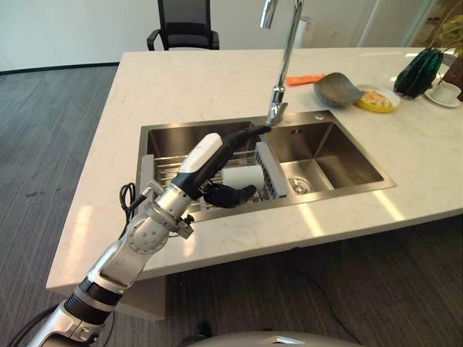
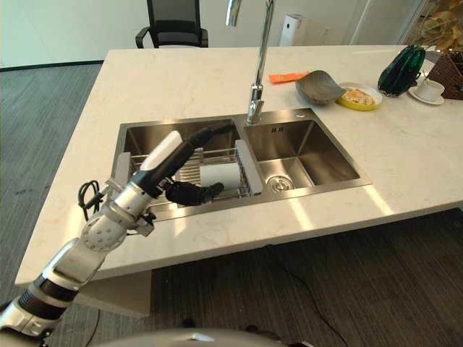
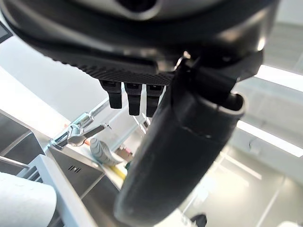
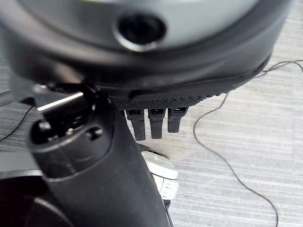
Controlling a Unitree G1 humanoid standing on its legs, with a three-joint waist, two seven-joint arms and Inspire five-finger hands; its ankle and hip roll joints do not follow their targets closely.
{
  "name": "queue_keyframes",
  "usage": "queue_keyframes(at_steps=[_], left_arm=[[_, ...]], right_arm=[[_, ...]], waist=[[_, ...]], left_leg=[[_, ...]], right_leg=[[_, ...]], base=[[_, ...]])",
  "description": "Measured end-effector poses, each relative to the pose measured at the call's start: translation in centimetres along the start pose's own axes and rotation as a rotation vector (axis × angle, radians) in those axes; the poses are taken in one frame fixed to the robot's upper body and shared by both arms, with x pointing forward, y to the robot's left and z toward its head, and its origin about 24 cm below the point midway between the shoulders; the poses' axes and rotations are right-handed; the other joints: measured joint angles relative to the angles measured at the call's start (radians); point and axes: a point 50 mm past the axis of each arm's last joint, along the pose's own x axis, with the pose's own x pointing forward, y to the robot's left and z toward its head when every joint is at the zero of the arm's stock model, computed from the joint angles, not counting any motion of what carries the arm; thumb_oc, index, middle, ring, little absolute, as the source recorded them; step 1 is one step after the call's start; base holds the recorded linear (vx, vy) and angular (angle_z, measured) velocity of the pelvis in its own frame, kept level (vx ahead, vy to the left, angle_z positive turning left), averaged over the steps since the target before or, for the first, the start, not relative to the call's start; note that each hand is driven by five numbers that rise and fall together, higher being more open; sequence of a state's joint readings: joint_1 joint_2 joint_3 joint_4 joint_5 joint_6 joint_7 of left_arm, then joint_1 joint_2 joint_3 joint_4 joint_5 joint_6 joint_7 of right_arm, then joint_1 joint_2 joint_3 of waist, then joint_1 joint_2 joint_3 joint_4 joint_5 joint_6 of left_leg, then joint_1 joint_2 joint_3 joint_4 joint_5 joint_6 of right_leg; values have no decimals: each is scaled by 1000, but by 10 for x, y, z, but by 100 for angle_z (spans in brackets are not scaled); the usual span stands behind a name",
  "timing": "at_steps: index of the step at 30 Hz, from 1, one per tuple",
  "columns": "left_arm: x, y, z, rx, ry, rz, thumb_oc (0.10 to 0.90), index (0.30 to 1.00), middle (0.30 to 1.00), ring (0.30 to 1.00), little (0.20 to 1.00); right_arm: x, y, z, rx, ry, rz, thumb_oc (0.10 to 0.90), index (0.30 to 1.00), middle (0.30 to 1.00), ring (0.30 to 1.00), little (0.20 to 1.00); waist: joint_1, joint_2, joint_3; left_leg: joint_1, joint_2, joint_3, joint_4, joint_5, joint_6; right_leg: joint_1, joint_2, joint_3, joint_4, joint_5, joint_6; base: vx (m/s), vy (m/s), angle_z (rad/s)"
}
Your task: Place the dishes in the dishwasher.
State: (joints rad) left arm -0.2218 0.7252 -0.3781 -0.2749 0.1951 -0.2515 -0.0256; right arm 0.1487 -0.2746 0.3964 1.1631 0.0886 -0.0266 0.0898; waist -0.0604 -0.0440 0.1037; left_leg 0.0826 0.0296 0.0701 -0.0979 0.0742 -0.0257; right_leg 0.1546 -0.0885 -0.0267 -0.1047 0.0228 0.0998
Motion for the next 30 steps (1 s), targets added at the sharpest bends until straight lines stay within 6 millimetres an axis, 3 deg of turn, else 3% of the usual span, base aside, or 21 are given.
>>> queue_keyframes(at_steps=[4,5,11,15,17,30], left_arm=[[5,-13,-7,48,26,-76,800,900,900,900,900],[8,-20,-16,58,68,-92,800,900,900,900,900],[13,-27,-37,119,163,-130,800,900,900,900,900],[15,-28,-41,173,181,-136,800,900,900,900,900],[17,-31,-53,174,232,-130,800,900,900,900,900],[3,-38,-92,222,464,-147,800,900,900,900,900]], right_arm=[[-1,-2,-2,-1,4,-4,800,900,900,900,900],[-1,-4,-2,-3,5,-5,800,900,900,900,900],[-1,-6,-2,-5,7,0,800,900,900,900,900],[-2,-7,-5,-5,16,-2,800,900,900,900,900],[-2,-9,-7,-6,24,-5,800,900,900,900,900],[-2,-7,-7,-9,26,-2,800,900,900,900,900]], waist=[[-20,23,-1],[-27,33,-5],[-51,49,-12],[-60,64,-17],[-63,75,-24],[-70,72,-29]], left_leg=[[9,6,5,0,0,-5],[11,10,6,0,1,-7],[12,25,14,0,4,-16],[19,32,29,0,0,-21],[22,33,30,-1,0,-21],[23,39,31,-1,4,-25]], right_leg=[[5,4,6,0,0,-2],[6,10,7,1,3,-6],[3,19,13,0,6,-13],[3,25,28,0,8,-16],[4,26,30,0,9,-18],[5,33,30,1,14,-24]], base=[[7,-33,-5],[5,-10,-4],[-2,-7,-2],[13,-3,-12],[-1,-1,-4],[0,0,0]])
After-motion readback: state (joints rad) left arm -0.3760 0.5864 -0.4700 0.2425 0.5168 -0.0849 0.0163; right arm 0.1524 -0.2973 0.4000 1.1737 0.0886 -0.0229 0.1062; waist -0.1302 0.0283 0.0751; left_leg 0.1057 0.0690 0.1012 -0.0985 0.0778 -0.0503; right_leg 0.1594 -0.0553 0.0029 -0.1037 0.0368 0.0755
